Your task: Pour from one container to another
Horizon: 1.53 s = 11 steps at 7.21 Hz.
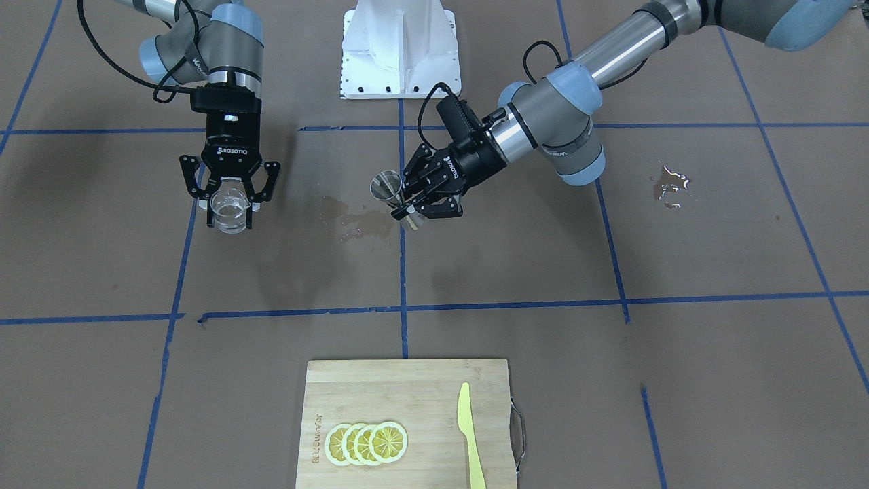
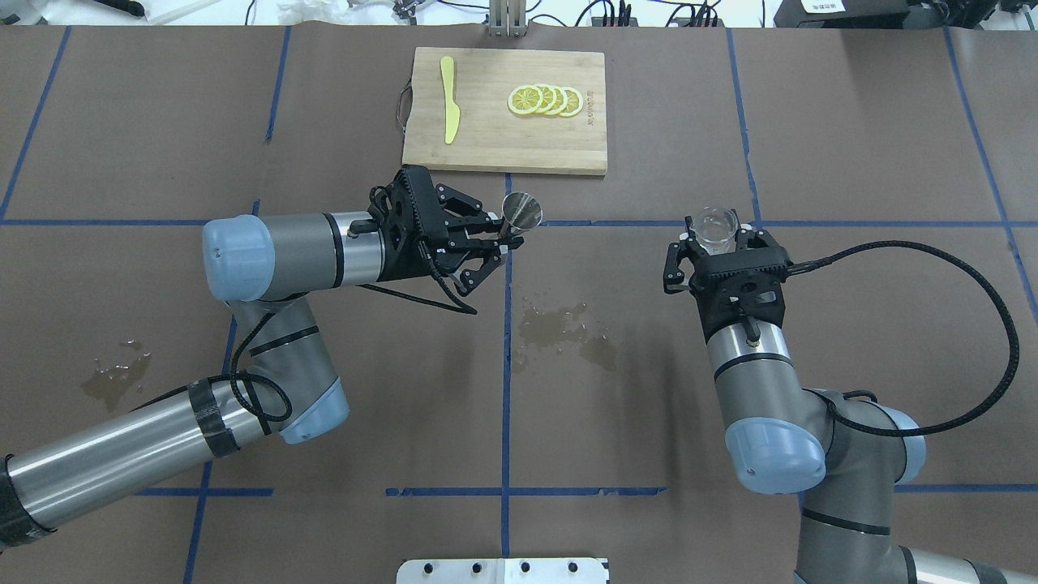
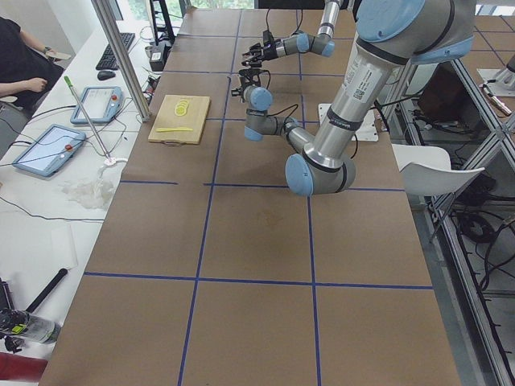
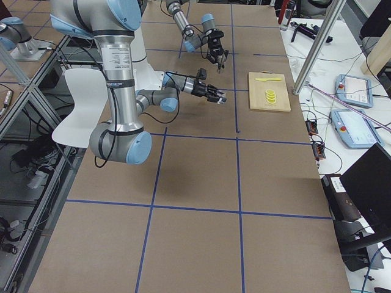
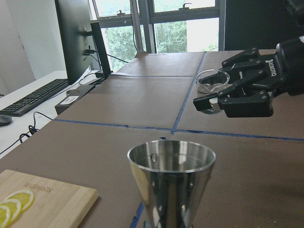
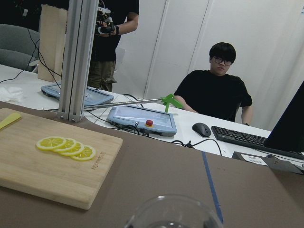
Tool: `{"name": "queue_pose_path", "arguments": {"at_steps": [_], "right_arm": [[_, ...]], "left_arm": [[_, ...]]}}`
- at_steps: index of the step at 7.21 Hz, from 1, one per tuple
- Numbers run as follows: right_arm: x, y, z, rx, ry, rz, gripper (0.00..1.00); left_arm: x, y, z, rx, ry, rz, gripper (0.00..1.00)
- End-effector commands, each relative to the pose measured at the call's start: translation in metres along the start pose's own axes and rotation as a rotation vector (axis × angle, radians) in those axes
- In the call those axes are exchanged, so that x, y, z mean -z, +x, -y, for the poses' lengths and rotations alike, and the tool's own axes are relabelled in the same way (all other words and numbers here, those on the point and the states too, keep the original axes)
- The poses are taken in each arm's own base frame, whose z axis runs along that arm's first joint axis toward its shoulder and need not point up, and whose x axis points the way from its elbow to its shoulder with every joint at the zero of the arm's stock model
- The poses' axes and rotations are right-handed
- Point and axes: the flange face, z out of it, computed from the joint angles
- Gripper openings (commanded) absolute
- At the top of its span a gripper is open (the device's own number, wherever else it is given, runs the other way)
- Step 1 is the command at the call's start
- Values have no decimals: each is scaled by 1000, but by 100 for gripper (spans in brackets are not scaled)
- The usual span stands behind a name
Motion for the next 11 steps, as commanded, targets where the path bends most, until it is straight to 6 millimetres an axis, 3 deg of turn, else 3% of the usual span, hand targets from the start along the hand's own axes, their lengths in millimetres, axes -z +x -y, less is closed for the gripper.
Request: {"name": "queue_pose_path", "arguments": {"at_steps": [1,3,6,8,9,11], "right_arm": [[0,0,0,0,0,1,0],[3,-10,11,-10,11,12,0],[10,-48,44,49,33,47,0],[15,-86,76,61,26,45,0],[23,-94,90,74,23,62,0],[25,-102,90,291,14,54,0]], "left_arm": [[1,2,-4,6,-4,-1,0],[1,2,-6,5,-7,-2,0],[0,4,-7,6,-11,-3,0],[-2,9,-7,8,-11,-8,0],[-4,12,-8,11,-2,21,0],[-7,17,-9,14,1,32,0]]}}
